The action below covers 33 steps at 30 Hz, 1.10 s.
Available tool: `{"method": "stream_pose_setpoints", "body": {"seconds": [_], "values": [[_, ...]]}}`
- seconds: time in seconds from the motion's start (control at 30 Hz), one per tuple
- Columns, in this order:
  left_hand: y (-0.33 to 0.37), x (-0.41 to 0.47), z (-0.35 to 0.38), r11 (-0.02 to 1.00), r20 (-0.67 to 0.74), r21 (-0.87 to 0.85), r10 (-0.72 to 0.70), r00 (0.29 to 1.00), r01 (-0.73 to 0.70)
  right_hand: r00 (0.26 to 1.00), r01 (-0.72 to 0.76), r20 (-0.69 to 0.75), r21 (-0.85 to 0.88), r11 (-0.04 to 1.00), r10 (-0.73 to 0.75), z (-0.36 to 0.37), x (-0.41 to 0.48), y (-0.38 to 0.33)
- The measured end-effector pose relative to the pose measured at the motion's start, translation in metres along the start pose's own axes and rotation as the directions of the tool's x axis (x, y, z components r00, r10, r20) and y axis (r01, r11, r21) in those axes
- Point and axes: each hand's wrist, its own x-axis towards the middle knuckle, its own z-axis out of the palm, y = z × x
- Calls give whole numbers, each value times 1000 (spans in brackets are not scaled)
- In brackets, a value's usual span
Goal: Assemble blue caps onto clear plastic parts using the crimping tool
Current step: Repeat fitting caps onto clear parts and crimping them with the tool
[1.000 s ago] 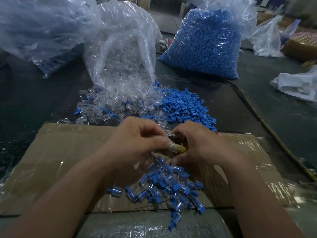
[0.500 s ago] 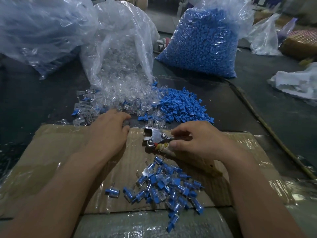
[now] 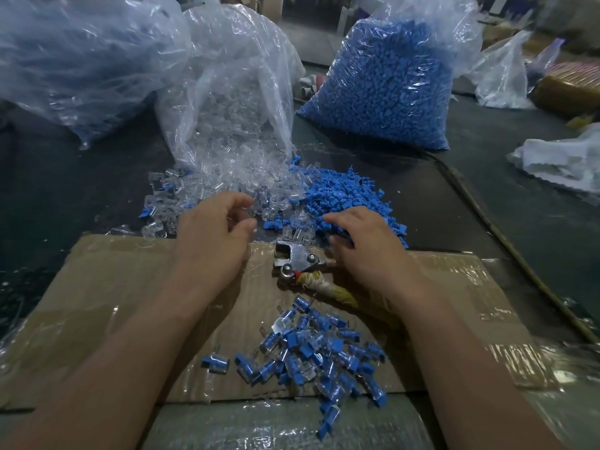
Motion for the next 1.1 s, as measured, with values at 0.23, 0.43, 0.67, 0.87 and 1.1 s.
{"method": "stream_pose_setpoints", "body": {"seconds": [0.23,0.43,0.67,0.87,1.1], "values": [[2,-2,1,1000,-25,-21,5,1000,-6,998,-7,65,-56,998,10,5,7,0],[4,-4,3,998,61,-64,0,998,4,999,-44,-18,0,999,44,3,5,2],[7,-6,1,982,91,-183,-30,995,46,993,-120,0,7,993,120,3,7,4],[8,-6,2,956,137,-275,-65,989,101,987,-161,39,75,984,158,3,10,2],[8,-7,3,958,134,-275,-46,990,82,983,-183,28,96,978,181,4,9,5]]}}
